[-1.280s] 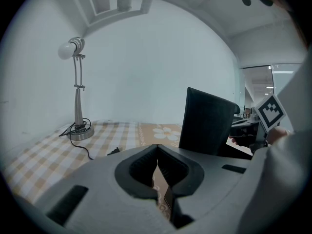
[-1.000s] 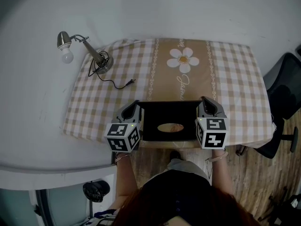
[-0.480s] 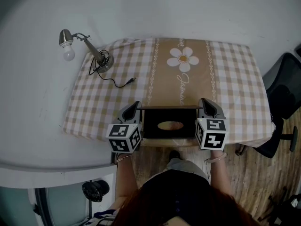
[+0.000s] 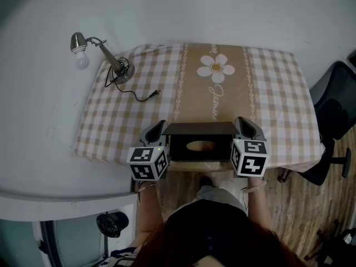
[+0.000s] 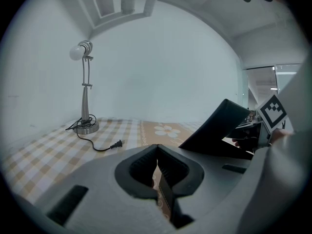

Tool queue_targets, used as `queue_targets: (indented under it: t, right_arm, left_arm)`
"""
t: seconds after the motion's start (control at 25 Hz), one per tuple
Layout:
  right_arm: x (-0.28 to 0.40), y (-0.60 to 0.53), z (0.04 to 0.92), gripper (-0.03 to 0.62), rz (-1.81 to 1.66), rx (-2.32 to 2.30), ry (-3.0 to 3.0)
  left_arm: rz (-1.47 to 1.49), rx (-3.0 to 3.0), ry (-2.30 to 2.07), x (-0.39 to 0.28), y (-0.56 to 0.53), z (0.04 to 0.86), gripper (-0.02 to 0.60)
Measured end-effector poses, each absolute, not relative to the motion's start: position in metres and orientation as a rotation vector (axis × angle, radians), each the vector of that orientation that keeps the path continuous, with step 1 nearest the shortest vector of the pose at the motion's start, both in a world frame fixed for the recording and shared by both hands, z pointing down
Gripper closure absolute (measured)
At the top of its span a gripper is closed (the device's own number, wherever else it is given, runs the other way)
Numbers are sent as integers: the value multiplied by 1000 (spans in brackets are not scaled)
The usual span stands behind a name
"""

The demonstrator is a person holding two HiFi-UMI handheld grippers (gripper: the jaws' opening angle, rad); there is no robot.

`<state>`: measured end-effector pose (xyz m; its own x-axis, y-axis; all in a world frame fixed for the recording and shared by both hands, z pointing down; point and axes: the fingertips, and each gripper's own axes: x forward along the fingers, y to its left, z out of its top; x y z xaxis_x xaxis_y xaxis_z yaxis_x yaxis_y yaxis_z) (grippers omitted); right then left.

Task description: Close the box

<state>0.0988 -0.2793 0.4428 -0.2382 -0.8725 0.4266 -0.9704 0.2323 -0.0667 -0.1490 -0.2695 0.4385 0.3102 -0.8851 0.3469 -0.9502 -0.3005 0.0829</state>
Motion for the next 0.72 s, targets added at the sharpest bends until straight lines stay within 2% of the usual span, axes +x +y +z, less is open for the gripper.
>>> queue_targets:
  t: [0.72]
  right_arm:
    - [95, -262, 460, 577, 503, 1660, -2198]
  left_arm:
    - [394, 2305, -1634, -147, -253, 451, 554]
